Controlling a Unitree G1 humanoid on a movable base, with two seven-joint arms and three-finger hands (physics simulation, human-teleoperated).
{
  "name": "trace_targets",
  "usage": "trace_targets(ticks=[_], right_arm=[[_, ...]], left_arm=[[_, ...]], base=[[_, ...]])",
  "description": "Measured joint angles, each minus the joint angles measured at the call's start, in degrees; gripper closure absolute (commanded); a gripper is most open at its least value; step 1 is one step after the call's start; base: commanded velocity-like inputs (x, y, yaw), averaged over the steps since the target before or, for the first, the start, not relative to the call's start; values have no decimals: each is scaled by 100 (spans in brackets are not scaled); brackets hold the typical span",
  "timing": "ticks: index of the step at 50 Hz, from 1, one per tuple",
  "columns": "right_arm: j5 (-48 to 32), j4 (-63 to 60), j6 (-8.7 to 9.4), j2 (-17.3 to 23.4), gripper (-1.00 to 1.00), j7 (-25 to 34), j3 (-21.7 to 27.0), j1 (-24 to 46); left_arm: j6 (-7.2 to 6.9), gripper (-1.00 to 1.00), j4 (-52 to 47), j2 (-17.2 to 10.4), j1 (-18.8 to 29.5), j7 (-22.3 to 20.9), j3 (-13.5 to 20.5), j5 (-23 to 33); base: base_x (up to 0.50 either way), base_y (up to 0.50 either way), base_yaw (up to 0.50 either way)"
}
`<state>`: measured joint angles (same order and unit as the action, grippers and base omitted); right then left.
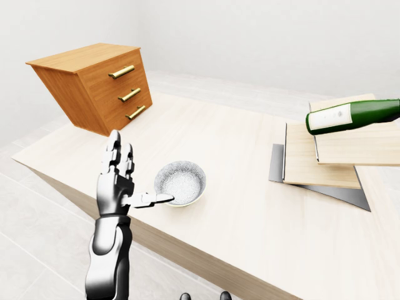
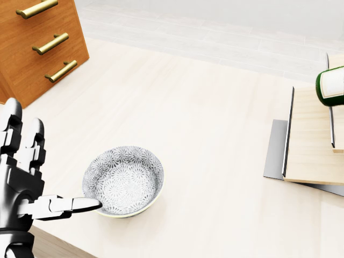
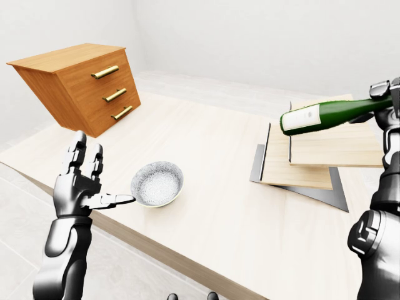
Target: Put the wine bottle on the wine rack.
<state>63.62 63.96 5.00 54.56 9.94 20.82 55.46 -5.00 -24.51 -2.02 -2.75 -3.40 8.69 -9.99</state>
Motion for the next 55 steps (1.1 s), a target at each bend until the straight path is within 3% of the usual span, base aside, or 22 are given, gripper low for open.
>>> trace_targets(ticks=[34, 55], right_arm=[[-468, 393, 0, -4, 100, 174, 88, 355], [-726, 565, 0, 245, 100, 135, 130, 396]], left_arm=[[0, -100, -42, 5, -19, -10, 7, 0], [0, -100, 4, 4, -16, -24, 11, 2]], base=[[0, 0, 0], [0, 0, 0]])
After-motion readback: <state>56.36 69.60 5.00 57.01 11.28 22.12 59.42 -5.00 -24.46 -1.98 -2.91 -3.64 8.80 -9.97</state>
